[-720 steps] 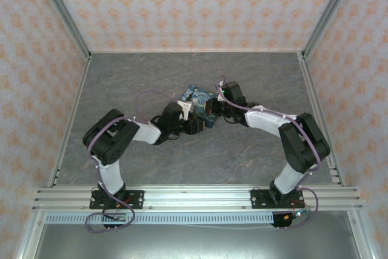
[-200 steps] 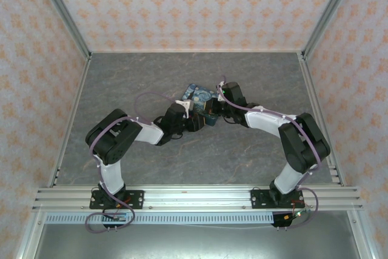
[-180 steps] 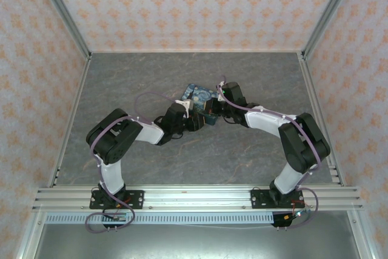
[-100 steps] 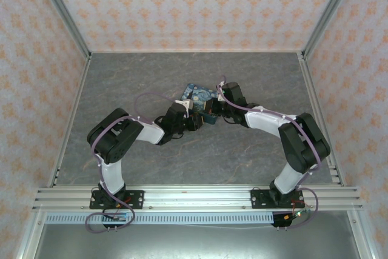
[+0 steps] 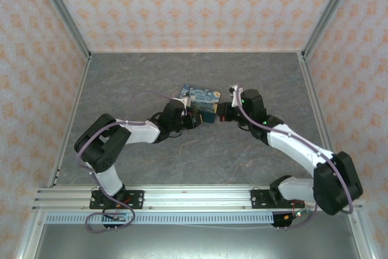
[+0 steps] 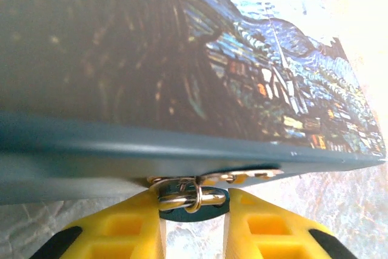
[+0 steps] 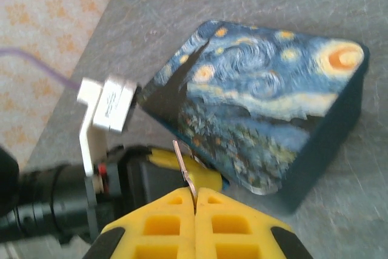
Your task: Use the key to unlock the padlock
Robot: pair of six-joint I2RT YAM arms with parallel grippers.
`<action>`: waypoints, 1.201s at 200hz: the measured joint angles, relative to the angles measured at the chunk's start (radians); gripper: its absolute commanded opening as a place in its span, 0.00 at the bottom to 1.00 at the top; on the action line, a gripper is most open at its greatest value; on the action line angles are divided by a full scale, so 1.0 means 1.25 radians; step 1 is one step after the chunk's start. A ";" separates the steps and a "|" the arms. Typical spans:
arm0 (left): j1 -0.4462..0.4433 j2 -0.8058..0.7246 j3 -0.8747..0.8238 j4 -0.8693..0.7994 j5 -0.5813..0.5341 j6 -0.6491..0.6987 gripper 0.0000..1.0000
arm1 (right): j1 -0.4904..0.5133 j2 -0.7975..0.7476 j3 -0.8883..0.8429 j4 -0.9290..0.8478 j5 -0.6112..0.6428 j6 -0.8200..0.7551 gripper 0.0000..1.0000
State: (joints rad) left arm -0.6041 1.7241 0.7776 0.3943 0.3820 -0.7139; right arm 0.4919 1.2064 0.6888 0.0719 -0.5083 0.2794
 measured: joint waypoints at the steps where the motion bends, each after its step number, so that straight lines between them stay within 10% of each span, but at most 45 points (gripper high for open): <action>1: 0.000 -0.001 0.001 -0.002 0.001 -0.001 0.23 | 0.000 -0.002 -0.003 0.001 -0.001 -0.002 0.00; 240: 0.011 -0.107 0.115 -0.314 0.127 -0.211 0.14 | 0.065 0.120 -0.166 0.236 -0.046 -0.099 0.00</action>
State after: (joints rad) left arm -0.5907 1.5898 0.9215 0.0021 0.5404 -0.9775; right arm 0.5735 1.3563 0.4808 0.3664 -0.5655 0.1562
